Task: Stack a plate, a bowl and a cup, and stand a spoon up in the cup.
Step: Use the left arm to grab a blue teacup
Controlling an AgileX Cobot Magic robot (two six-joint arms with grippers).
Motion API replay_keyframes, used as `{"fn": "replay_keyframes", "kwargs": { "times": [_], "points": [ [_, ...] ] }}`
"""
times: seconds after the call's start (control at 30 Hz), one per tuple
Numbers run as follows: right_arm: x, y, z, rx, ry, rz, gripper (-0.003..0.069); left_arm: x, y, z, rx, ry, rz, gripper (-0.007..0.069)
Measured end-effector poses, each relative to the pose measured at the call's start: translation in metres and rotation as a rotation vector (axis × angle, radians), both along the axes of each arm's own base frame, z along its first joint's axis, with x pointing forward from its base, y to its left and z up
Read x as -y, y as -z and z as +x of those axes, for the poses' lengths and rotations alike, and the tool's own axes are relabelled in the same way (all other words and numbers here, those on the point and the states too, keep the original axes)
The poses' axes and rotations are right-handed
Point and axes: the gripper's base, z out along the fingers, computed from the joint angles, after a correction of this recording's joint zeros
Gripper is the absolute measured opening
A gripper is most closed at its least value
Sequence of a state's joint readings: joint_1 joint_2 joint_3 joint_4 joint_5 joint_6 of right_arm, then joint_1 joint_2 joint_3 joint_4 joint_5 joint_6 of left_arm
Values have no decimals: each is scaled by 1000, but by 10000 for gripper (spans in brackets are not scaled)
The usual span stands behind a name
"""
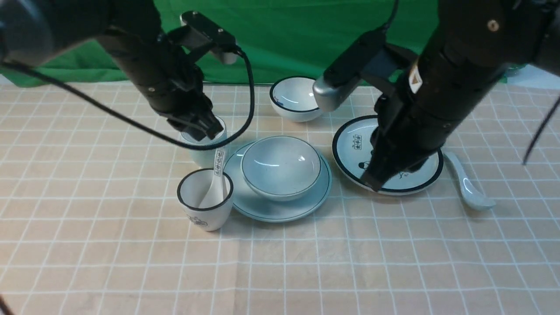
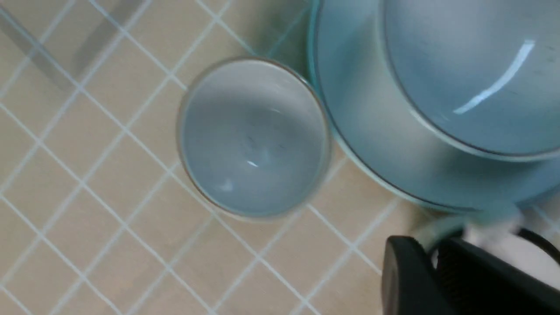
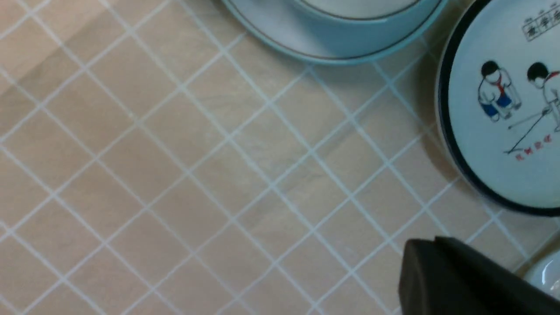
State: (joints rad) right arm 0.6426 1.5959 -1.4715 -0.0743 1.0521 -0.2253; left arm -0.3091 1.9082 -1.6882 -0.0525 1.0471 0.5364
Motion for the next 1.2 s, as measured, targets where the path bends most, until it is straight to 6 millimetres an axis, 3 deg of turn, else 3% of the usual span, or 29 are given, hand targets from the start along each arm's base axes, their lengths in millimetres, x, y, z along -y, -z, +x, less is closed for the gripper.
{"fn": "replay_keyframes", "kwargs": {
  "times": [0.07, 0.1, 0.13, 0.23, 0.4, 0.57, 0.77, 0.83, 0.93, 1.0, 1.07, 1.2],
  "points": [
    [5, -1, -8, 4, -1, 14, 46, 3, 2, 12, 16, 14, 14, 183],
    [13, 8, -19, -8, -1, 17, 46, 6, 6, 25, 30, 20, 22, 248],
    [13, 6, -20, -4, -1, 21, 46, 7, 7, 27, 31, 20, 22, 248],
    [31, 22, -45, -33, 2, 9, 50, 12, 19, 46, 9, 22, 33, 343],
    [47, 32, -67, -51, 20, 6, 55, 15, 46, 55, -49, 25, 51, 352],
    [57, 33, -80, -30, 40, 32, 62, 11, 71, 62, -99, 12, 65, 304],
    [62, 25, -87, 11, 42, 65, 71, 6, 83, 66, -125, 3, 62, 55],
    [63, 24, -87, 17, 42, 67, 72, 7, 83, 66, -129, 12, 57, 40],
    [65, 20, -90, 31, 42, 74, 71, 8, 60, 61, -135, 0, 41, 40],
    [68, 17, -92, 46, 42, 72, 71, 16, 29, 56, -92, -5, -17, 40],
    [71, 14, -93, 62, 43, 69, 71, 30, -3, 49, -36, 5, -112, 40],
    [74, 10, -95, 82, 46, 75, 71, 64, -26, 31, -5, 84, -182, 40]
  ]
}}
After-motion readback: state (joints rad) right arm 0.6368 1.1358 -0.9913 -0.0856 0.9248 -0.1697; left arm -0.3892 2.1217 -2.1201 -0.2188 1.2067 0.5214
